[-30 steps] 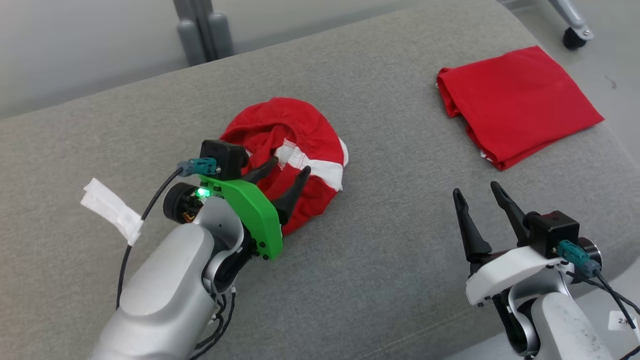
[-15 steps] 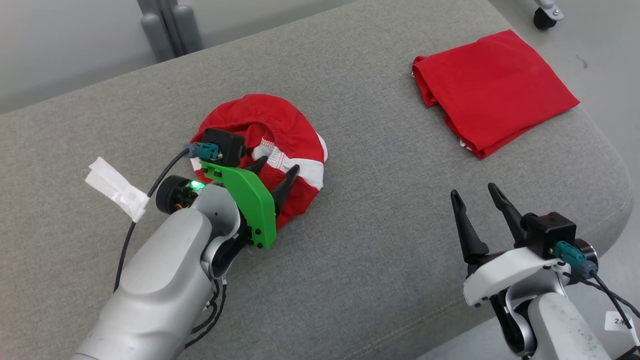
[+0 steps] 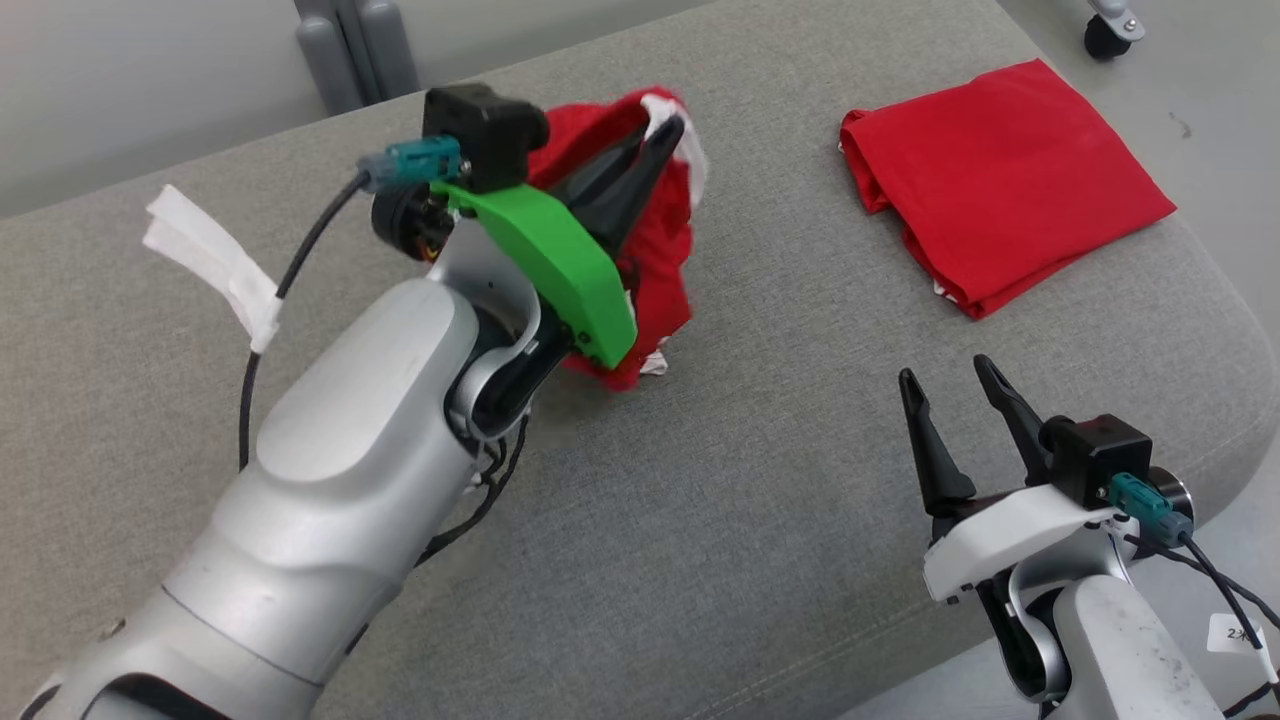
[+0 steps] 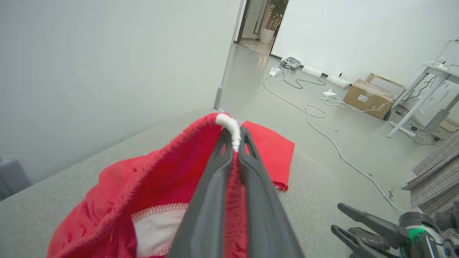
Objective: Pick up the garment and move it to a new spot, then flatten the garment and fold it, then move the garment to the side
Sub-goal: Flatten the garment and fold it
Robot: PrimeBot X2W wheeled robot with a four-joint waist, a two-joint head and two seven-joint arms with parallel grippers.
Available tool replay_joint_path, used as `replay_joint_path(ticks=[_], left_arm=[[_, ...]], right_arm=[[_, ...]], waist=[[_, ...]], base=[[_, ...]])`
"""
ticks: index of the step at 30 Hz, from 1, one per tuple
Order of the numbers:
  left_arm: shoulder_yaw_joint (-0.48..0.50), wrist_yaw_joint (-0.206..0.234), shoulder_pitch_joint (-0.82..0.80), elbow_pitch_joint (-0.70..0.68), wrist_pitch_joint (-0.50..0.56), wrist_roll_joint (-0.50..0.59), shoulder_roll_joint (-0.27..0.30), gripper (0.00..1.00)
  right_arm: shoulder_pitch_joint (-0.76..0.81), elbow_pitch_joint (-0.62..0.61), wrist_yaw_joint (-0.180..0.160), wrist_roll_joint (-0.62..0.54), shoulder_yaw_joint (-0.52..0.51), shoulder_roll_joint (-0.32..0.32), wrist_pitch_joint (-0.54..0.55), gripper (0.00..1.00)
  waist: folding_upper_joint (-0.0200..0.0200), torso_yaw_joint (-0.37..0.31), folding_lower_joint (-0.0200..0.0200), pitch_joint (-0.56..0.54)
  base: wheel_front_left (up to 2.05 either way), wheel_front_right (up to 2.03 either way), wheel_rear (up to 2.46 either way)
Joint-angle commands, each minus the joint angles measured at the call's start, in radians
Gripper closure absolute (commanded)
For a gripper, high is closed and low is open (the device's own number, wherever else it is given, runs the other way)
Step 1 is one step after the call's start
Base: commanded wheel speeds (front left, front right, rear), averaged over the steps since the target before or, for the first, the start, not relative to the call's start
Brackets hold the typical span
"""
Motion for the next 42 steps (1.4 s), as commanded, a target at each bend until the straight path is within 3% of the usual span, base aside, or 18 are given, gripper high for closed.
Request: replay_joint_path(ticks=[1,10,15,22,31,38,39,40,41,42], left_arm=[[0.001,-0.004,-0.049,-0.022,-0.022,-0.017,-0.006,1.0],[0.036,-0.004,-0.174,-0.057,-0.144,-0.104,-0.025,1.0],[0.004,0.023,-0.056,0.04,-0.141,-0.101,0.009,1.0],[0.017,0.023,0.178,0.139,-0.205,-0.165,0.058,1.0],[0.052,0.014,0.387,0.118,-0.284,-0.21,0.106,1.0],[0.078,0.057,0.512,0.074,-0.305,-0.177,0.129,1.0],[0.079,0.061,0.525,0.069,-0.306,-0.176,0.127,0.95],[0.08,0.068,0.54,0.063,-0.307,-0.175,0.125,0.73],[0.084,0.076,0.571,0.053,-0.308,-0.181,0.124,0.0],[0.085,0.076,0.585,0.049,-0.309,-0.177,0.126,0.0]], right_arm=[[-0.014,0.002,-0.002,0.001,-0.002,0.001,-0.002,0.0],[-0.004,0.001,-0.002,-0.005,-0.01,0.001,-0.002,0.0],[0.008,-0.009,-0.002,-0.005,-0.014,-0.001,0.003,0.0],[0.002,-0.024,-0.002,-0.009,-0.011,-0.014,0.014,0.0],[0.02,-0.043,-0.002,-0.011,-0.006,-0.037,0.04,0.0],[0.032,-0.054,-0.002,-0.007,0.002,-0.046,0.059,0.0],[0.035,-0.056,-0.002,-0.006,0.002,-0.047,0.061,0.0],[0.039,-0.058,-0.002,-0.006,0.004,-0.049,0.063,0.0],[0.048,-0.061,-0.002,-0.005,0.003,-0.053,0.068,0.0],[0.05,-0.063,-0.002,-0.005,0.0,-0.053,0.071,0.0]], waist=[[-0.0001,0.001,0.0,0.0],[-0.0001,0.015,0.0,-0.007],[-0.0001,0.057,0.0,-0.005],[-0.0001,0.131,0.0,0.0],[-0.0001,0.21,0.0,-0.027],[-0.0001,0.247,0.0,-0.061],[-0.0001,0.252,0.0,-0.065],[-0.0001,0.257,0.0,-0.069],[-0.0001,0.27,0.0,-0.081],[-0.0001,0.279,0.0,-0.092]], base=[[0.0,0.0,0.0],[0.0,0.0,0.0],[0.0,0.0,0.0],[0.0,0.0,0.0],[0.0,0.0,0.0],[0.0,0.0,0.0],[0.0,0.0,0.0],[0.0,0.0,0.0],[0.0,0.0,0.0],[0.0,0.0,0.0]])
